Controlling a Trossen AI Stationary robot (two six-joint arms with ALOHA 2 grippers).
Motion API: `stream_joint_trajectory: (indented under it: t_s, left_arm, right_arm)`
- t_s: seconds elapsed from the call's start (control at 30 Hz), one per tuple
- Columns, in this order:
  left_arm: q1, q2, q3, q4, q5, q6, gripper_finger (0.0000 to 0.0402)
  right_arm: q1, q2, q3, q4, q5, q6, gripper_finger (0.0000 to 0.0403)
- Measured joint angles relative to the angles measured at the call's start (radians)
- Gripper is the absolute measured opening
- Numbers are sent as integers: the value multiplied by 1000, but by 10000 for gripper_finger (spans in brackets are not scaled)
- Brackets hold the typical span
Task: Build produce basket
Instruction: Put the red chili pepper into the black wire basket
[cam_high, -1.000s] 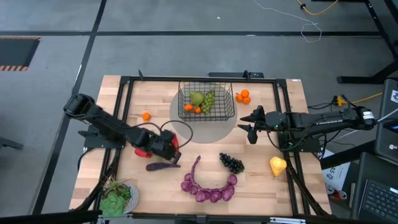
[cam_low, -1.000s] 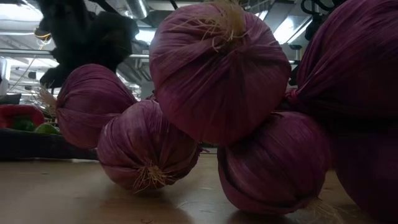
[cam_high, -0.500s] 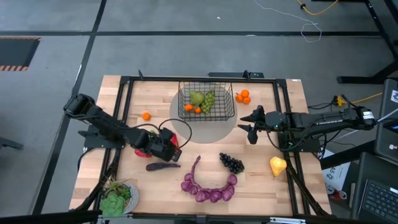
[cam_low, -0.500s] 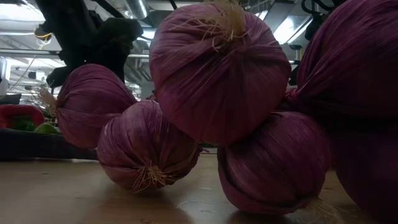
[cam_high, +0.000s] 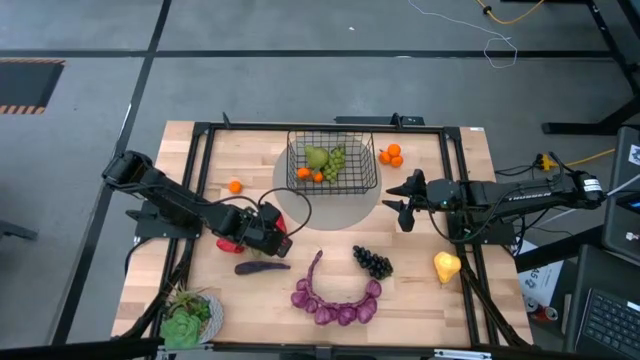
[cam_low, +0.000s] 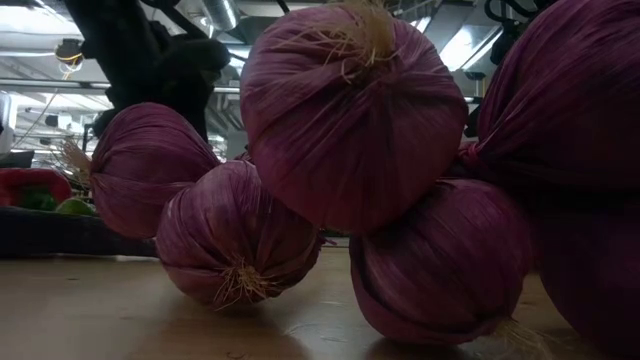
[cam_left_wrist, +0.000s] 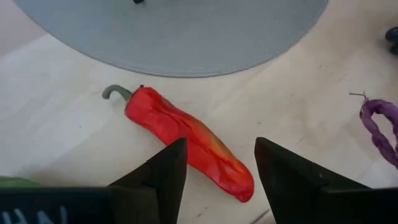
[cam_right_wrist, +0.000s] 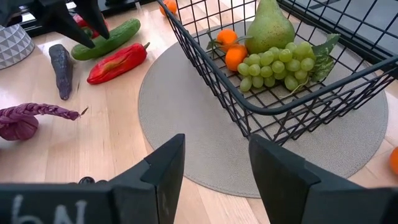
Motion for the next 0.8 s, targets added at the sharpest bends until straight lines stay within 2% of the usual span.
stream_joint_trajectory:
  t_s: [0.07,0.2,0.33,0.8]
  left_arm:
    - [0,0,0,0,4,-6,184]
    - [0,0,0,1,27,-145,185]
    - [-2,5,0,3,39,-213,184]
    - [13,140,1,6,52,-303,181]
  right_arm:
    - [0,0,0,0,0,0,181]
    - [0,0,0,0,0,0,181]
    - [0,0,0,0,0,0,181]
    - [0,0,0,3,0,0,181]
